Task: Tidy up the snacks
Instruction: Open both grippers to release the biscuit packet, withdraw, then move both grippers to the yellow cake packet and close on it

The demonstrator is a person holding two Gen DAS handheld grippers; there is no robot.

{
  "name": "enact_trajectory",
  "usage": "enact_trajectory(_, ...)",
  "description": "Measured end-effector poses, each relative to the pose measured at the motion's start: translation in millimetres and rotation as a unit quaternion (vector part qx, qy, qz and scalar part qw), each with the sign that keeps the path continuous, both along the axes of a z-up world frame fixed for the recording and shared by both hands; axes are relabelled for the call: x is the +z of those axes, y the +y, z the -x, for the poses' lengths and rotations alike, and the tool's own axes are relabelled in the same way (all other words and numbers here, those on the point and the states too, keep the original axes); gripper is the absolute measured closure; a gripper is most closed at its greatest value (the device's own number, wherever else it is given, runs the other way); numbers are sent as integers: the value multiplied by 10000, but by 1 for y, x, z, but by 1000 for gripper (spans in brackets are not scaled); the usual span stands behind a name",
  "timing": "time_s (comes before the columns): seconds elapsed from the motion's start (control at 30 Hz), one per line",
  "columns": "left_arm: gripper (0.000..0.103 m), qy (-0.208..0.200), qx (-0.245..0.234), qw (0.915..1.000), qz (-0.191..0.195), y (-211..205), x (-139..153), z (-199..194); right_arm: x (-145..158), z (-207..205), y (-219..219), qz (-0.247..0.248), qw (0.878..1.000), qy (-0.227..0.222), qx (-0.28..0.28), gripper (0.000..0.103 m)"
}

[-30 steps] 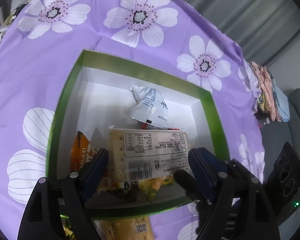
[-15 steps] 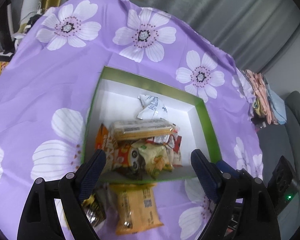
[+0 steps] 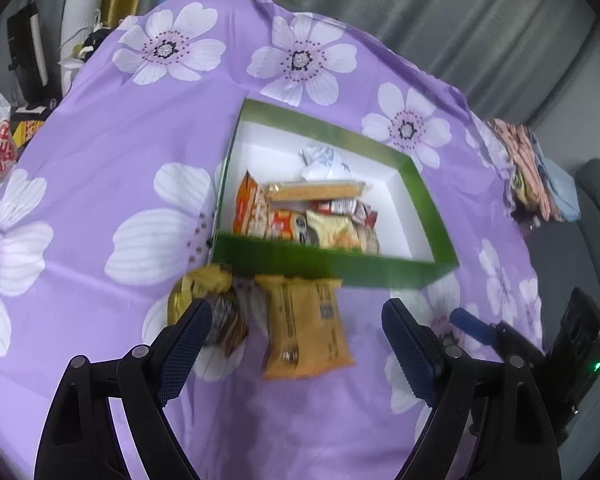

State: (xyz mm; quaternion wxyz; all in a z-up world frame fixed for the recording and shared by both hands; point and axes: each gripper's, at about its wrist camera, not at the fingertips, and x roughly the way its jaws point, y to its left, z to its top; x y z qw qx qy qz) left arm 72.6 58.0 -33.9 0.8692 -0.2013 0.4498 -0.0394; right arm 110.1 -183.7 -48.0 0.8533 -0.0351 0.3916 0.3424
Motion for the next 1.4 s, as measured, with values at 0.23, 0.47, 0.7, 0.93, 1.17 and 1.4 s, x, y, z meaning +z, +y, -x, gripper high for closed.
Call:
enact_trajectory(0.23, 16, 127, -128, 9998, 60, -9, -19, 24, -8, 18, 7, 59, 9997, 94, 221, 36)
enact_trajectory(0.47, 16, 258, -245, 9994, 12, -21, -36, 33, -21, 28, 14, 153, 9990, 257, 321, 36)
enact_trajectory(0.7, 16, 329, -367, 9986, 202, -24, -48, 27, -37, 30, 25, 319, 9976, 407, 460, 36)
enact_trajectory(0.93, 16, 389, -545, 9972, 338, -29, -59, 11, -46, 23, 39, 400, 9962, 481, 609, 36)
enact_trajectory(1.17, 16, 403, -619, 9963, 433, -27, -65, 0, -55, 11, 51, 439, 9949, 557, 718, 36)
enact_trajectory(1.4, 16, 325, -624, 9960, 551, -24, -67, -11, -61, 4, 60, 451, 9942, 591, 780, 36)
